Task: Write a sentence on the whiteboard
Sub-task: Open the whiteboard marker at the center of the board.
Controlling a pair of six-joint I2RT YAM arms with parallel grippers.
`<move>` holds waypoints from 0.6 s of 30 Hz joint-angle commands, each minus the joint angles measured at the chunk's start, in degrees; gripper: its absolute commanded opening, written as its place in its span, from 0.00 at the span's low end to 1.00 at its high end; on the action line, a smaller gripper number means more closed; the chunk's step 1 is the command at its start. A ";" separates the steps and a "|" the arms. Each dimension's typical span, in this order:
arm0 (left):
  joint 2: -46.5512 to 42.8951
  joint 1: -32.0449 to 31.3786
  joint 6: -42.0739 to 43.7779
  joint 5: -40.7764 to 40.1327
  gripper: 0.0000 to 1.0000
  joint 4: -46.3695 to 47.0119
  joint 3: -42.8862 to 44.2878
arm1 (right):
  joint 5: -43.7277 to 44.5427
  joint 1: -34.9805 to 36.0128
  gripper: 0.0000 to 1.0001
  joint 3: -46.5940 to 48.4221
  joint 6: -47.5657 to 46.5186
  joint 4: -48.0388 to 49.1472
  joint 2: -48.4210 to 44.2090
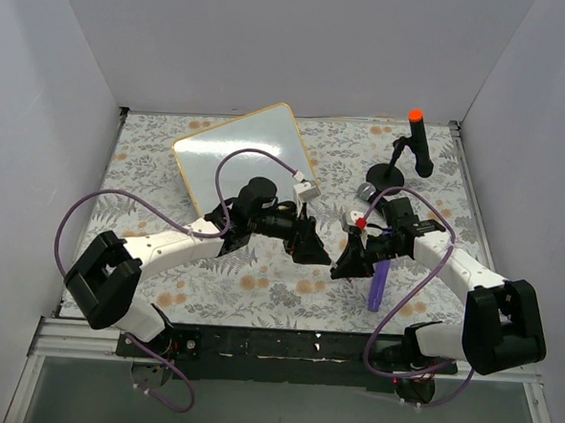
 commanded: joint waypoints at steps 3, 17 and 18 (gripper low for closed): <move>3.96 -2.60 6.49 -2.36 0.63 -9.23 6.08 | -1.56 0.53 0.01 2.60 -2.90 -2.57 0.12; 4.76 -2.78 9.04 -5.00 0.00 -14.60 8.98 | -1.74 0.44 0.01 2.78 -3.34 -3.10 0.12; 4.58 -2.78 9.04 -5.27 0.00 -14.34 8.72 | -1.65 0.52 0.01 2.78 -3.26 -3.10 0.03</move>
